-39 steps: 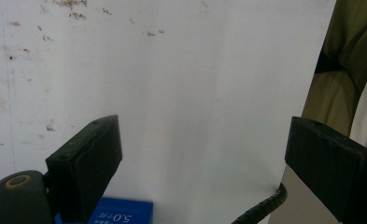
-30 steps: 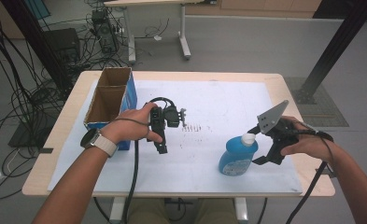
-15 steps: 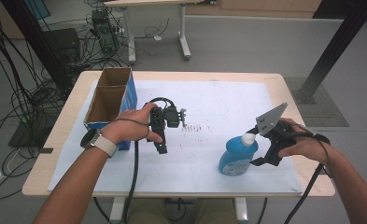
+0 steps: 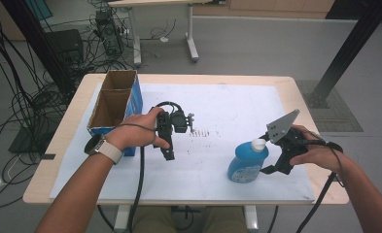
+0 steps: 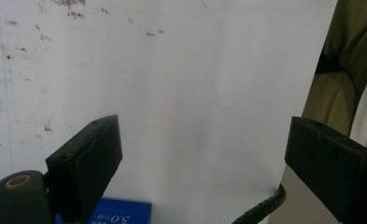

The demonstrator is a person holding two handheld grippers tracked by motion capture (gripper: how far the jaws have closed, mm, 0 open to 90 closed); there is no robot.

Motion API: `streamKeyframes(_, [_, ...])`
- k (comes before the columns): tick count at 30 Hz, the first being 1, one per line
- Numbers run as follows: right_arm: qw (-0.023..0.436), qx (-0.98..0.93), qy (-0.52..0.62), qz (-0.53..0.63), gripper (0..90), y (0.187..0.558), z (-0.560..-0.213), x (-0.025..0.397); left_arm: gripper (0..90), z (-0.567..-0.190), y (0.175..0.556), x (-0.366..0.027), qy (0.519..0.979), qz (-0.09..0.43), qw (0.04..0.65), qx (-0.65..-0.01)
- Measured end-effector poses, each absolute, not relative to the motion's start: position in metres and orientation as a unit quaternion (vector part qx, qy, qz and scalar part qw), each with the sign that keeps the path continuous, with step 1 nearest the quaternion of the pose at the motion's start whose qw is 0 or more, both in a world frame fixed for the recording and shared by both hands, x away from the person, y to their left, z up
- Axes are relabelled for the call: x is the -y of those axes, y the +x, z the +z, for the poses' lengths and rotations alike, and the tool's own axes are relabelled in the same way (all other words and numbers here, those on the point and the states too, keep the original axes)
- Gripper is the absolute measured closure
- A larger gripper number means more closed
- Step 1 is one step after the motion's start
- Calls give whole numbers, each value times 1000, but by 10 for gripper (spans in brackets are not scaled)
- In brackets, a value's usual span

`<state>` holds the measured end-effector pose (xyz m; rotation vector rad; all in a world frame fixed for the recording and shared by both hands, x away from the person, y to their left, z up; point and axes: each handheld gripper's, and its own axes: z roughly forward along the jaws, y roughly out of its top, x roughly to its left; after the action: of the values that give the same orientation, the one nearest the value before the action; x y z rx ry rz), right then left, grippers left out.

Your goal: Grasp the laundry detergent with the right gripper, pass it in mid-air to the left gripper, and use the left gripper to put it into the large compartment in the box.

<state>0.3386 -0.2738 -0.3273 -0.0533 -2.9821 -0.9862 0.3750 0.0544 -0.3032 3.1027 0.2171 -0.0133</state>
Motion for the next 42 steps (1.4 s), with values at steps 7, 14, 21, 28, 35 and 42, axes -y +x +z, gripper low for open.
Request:
streamKeyframes(7, [0, 949, -20, -316, 71, 339, -328, 274, 114, -304, 375, -54, 997, -5, 17, -71])
streamKeyframes(14, [-1, 949, -22, -315, 71, 340, -328, 274, 114, -303, 375, -55, 997, -4, 16, -71])
streamKeyframes(21, [0, 948, -22, -317, 71, 339, -328, 273, 114, -303, 375, -56, 997, -4, 17, -73])
streamKeyframes(28, [1, 949, -21, -316, 71, 339, -328, 273, 114, -302, 375, -57, 997, -4, 17, -74])
streamKeyframes(35, [4, 948, -28, -316, 65, 339, -327, 273, 114, -302, 375, -58, 997, -4, 18, -73])
streamKeyframes(42, [2, 948, -29, -317, 65, 340, -327, 273, 114, -302, 375, -58, 997, -5, 17, -74])
